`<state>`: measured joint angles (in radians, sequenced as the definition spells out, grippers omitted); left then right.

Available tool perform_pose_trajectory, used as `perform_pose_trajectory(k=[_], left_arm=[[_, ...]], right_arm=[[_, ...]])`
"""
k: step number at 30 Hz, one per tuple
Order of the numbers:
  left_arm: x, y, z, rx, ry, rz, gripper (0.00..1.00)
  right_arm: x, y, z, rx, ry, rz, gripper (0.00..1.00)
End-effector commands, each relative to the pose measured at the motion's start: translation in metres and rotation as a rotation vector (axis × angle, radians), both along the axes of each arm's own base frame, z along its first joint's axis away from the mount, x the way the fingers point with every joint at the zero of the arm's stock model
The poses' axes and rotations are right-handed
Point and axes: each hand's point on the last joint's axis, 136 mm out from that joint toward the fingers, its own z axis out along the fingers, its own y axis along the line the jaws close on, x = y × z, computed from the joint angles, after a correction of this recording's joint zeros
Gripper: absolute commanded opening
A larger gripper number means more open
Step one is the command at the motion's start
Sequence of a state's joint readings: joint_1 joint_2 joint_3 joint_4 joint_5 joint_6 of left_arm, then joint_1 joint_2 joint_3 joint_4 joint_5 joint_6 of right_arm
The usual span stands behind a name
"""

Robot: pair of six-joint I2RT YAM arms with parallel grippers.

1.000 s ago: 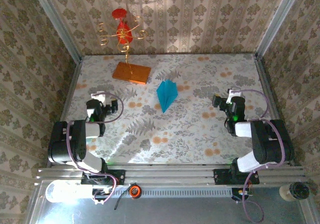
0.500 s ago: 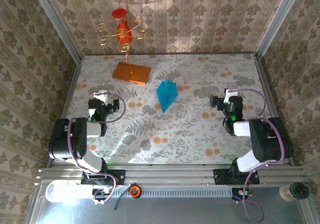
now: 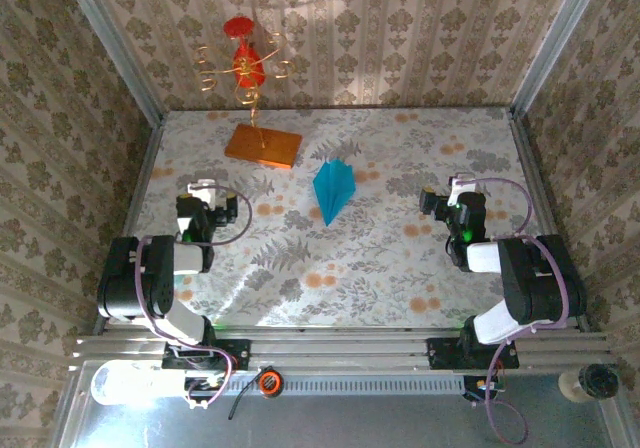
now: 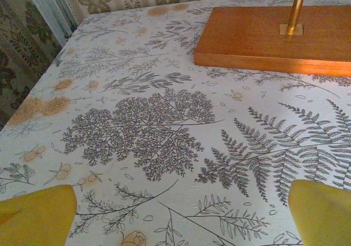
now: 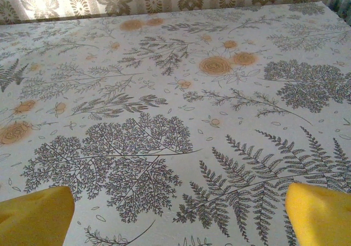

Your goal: Fold a paper plane with a square sheet of paper (pick it up from the middle)

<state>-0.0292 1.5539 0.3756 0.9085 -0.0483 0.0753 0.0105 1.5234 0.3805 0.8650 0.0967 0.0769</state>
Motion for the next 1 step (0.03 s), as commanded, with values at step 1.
perform_pose_trajectory(k=[1], left_arm=[[0.0067,-0.0007,0.008,-0.012,-0.021,-0.009,1.0]], right_arm=[[0.0052,-0.0002,0.0069,-0.025,-0.026,0.003,1.0]])
